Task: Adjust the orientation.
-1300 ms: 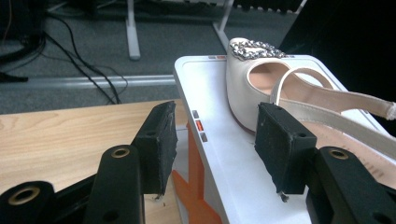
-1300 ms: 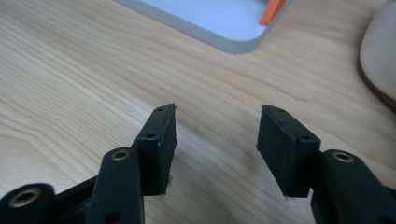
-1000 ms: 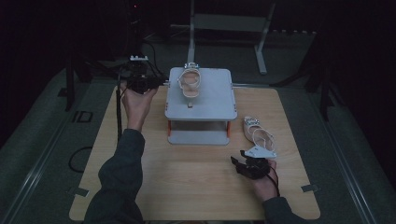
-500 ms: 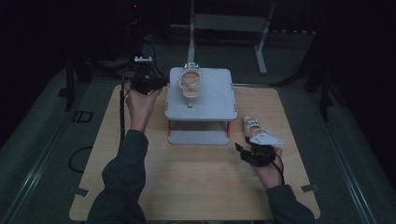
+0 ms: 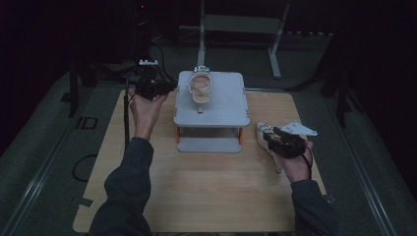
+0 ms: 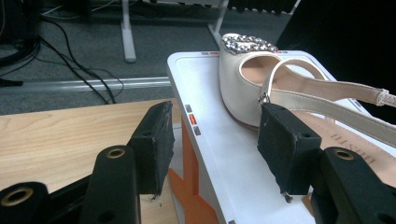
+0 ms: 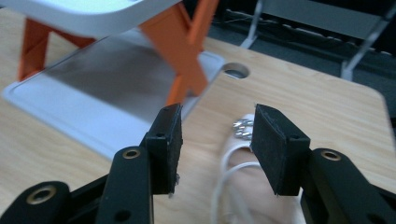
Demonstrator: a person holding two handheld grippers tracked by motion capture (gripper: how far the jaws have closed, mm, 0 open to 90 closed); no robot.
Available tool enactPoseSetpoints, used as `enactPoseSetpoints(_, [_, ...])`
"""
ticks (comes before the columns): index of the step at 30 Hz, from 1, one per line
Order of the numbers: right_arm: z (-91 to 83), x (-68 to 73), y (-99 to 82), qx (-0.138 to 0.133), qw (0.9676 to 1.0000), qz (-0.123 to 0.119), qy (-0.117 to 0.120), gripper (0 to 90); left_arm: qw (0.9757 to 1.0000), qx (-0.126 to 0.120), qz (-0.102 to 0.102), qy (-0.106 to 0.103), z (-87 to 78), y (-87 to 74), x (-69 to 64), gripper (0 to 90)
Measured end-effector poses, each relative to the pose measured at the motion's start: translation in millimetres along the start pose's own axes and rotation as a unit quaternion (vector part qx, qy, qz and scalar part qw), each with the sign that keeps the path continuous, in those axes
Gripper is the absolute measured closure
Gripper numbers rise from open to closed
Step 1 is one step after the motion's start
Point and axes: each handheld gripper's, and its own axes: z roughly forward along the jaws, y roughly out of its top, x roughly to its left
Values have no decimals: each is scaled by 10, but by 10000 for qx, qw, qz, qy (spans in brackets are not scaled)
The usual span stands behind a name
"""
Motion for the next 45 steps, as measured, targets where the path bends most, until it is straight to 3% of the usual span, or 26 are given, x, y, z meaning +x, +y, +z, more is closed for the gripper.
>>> enactPoseSetpoints(1, [-1,-80,24,11,10000,37,-75,531,10000,2,10,4,-4,-1,-2,460])
enactPoseSetpoints(7, [5,-249,28,72,9995,183,-227,537,10000,-22,0,-11,-12,1,-3,459])
enactPoseSetpoints(8, [12,-355,-5,132,9990,301,-318,546,10000,-15,-7,-20,-10,0,-4,459])
enactPoseSetpoints(12, [32,-475,-65,261,9976,483,-428,564,10000,-12,-16,-18,-2,-2,-6,459])
enactPoseSetpoints(18, [81,-554,-147,514,9960,568,-469,568,10000,2,-14,-37,10,-3,-13,459])
enactPoseSetpoints(26, [210,-554,-311,972,9927,610,-372,592,10000,-5,-38,-28,9,-2,-8,459])
enactPoseSetpoints(37, [357,-613,-390,1553,9835,868,-323,588,10000,10,-42,-32,21,-4,-13,459])
enactPoseSetpoints(42, [437,-633,-426,1838,9758,1141,-322,632,10000,-4,-46,-37,18,-4,-13,459])
enactPoseSetpoints(45, [460,-647,-433,1880,9737,1253,-306,645,10000,-8,-49,-32,12,-4,-7,459])
